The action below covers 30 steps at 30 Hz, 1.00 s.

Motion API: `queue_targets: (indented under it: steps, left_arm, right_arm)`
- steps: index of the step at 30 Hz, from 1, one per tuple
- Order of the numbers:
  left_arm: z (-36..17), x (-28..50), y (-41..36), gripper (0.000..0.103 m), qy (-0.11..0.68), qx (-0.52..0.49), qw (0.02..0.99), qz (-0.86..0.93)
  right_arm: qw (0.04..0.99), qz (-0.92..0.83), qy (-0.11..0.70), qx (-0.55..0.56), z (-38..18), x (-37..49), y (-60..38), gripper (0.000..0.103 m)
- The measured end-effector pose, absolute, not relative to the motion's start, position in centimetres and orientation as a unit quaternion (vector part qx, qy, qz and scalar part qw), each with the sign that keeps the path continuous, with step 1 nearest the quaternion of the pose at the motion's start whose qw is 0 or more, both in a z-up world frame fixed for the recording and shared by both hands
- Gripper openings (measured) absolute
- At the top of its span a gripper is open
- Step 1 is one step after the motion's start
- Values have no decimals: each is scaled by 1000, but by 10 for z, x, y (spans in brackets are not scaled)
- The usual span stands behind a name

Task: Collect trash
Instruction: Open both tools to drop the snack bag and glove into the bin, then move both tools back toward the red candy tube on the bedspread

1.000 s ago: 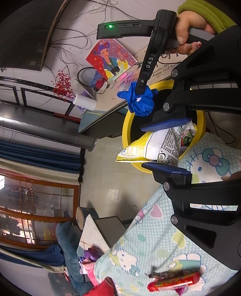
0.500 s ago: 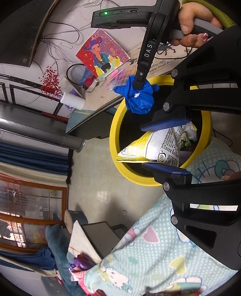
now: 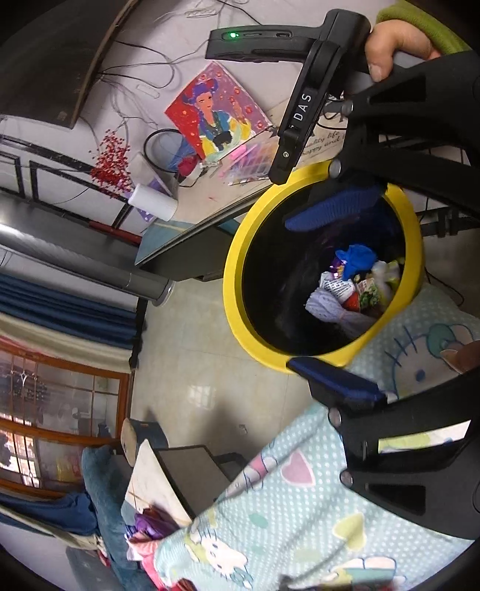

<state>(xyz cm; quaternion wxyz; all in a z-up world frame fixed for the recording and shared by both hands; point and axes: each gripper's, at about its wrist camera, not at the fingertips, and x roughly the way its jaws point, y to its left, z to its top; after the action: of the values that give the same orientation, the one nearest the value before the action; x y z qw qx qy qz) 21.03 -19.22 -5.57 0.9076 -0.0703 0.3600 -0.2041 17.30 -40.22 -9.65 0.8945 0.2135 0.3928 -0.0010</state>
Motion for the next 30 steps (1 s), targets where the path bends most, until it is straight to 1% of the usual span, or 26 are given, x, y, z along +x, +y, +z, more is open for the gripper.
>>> queue_targets:
  steps: [3,4,6,16,23,30]
  left_arm:
    - [-48,203,-180,84,353,-74,913,-192]
    - [-44,200,-176,89,348,-74,916,-186]
    - [-38,195,-168,92,342,-74,920,-176]
    - [-5,164,-111,92,295,-65,947,-107]
    - [15,144,-65,92,266,-81,959,-54]
    - [25,129,-25,92,247,-103,963,-17]
  right_arm:
    - [899,5,386,205,-89,171,-395,43]
    - [901,7,384,202,-86,171,-392,46]
    - [905,13,377,196,-80,168,-386,48]
    - [920,84,348,158,-50,155,-332,53]
    - [930,132,318,124,-30,142,-290,57]
    - [929,173,316,87,-22,135,-249,57]
